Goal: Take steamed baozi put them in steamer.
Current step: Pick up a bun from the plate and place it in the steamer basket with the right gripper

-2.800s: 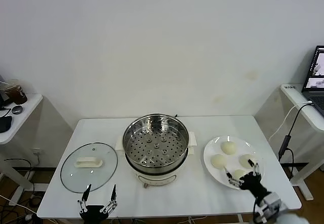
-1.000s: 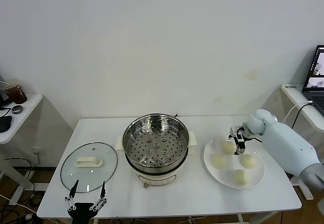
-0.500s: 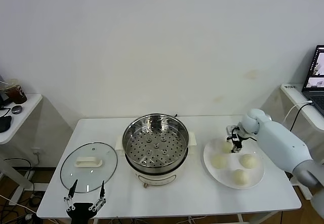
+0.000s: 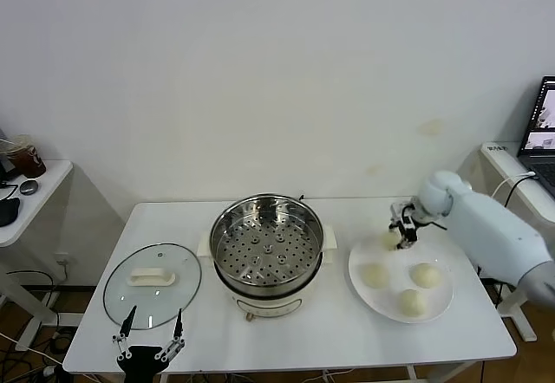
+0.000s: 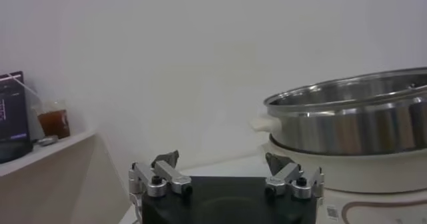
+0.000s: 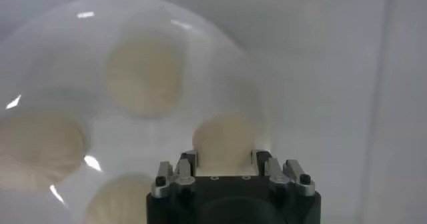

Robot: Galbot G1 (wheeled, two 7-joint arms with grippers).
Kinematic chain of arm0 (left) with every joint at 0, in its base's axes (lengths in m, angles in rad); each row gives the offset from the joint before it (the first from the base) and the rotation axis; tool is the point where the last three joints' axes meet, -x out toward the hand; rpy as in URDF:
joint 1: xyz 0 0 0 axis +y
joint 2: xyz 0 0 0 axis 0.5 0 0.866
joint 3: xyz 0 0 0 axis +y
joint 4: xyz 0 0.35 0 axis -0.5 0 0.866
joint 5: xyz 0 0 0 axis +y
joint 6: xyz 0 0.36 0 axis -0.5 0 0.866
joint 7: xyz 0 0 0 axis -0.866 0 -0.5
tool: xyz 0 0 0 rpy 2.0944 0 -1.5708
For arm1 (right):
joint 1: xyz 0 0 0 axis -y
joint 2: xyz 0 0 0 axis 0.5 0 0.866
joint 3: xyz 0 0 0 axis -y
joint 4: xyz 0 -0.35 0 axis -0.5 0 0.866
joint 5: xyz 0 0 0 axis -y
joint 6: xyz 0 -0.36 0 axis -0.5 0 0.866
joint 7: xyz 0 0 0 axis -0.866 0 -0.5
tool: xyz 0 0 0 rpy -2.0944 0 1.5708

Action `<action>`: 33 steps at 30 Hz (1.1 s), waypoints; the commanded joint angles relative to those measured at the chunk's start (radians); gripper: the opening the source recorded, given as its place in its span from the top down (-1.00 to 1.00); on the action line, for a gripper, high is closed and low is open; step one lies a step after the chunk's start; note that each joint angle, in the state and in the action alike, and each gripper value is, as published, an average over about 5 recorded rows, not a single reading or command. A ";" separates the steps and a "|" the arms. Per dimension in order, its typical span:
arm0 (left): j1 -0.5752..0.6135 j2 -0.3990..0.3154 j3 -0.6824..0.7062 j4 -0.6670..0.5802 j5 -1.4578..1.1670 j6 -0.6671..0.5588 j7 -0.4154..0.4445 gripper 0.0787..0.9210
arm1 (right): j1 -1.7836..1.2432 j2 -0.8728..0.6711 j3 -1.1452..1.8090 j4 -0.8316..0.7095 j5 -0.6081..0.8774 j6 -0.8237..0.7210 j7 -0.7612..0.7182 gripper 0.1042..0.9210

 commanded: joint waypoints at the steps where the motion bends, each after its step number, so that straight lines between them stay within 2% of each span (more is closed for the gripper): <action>1: 0.000 0.002 0.000 -0.006 0.000 0.001 0.000 -0.77 | 0.358 0.025 -0.218 0.111 0.322 0.126 -0.019 -0.06; 6: 0.000 0.011 -0.006 -0.015 -0.007 -0.003 -0.001 -0.77 | 0.461 0.178 -0.339 0.112 0.423 0.183 -0.008 -0.07; 15: -0.006 0.015 -0.032 -0.019 -0.024 0.001 0.000 -0.77 | 0.418 0.486 -0.464 0.036 0.397 0.357 -0.007 -0.08; 19: -0.010 0.016 -0.044 -0.015 -0.031 0.004 0.001 -0.77 | 0.386 0.562 -0.501 -0.011 0.300 0.453 -0.003 -0.09; 28: -0.014 0.010 -0.064 -0.011 -0.038 0.009 0.001 -0.77 | 0.278 0.642 -0.468 -0.182 -0.035 0.638 0.075 -0.10; 33: -0.014 0.005 -0.067 -0.010 -0.037 0.007 0.000 -0.77 | 0.256 0.644 -0.451 -0.216 -0.101 0.676 0.094 -0.12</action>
